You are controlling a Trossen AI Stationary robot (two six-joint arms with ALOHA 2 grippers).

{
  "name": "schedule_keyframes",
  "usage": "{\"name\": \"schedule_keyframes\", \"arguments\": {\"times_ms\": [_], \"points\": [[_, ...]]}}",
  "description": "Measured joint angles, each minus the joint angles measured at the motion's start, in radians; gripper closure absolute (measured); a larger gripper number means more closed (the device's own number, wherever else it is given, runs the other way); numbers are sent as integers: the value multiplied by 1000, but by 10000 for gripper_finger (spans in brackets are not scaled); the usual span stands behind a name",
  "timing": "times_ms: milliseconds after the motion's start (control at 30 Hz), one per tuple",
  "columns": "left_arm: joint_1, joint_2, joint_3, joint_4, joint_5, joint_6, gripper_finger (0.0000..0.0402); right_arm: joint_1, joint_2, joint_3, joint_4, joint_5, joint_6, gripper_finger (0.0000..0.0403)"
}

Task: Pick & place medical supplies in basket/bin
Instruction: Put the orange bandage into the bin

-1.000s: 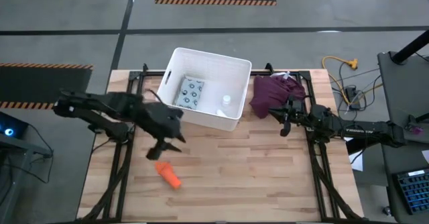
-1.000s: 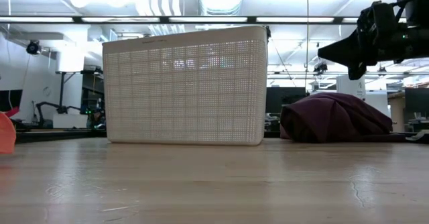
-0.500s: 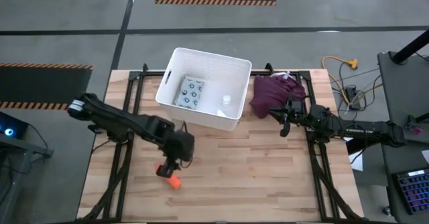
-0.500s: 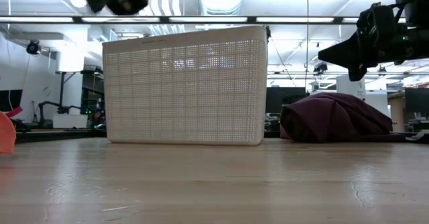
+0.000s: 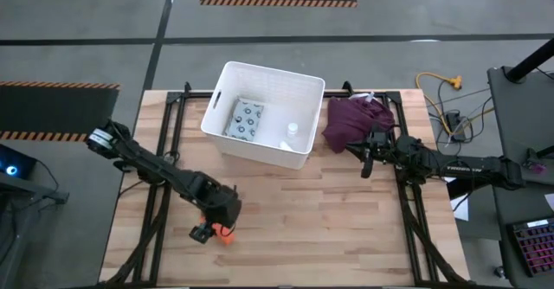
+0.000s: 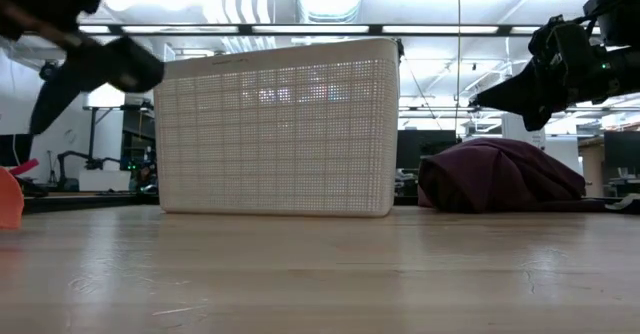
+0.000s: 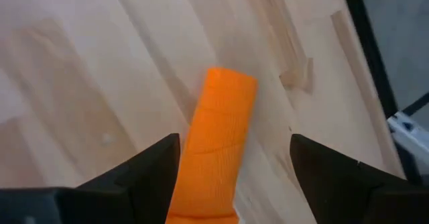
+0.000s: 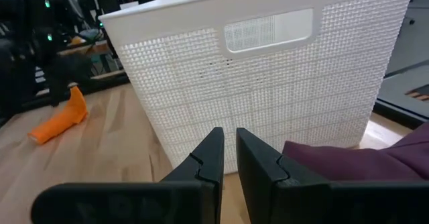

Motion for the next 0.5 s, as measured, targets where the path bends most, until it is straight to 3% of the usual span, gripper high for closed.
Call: {"name": "schedule_keyframes", "arguments": {"times_ms": [500], "points": [[-50,0,-259,253,-84,39,137,0,0,0,2,3,-51,369]]}}
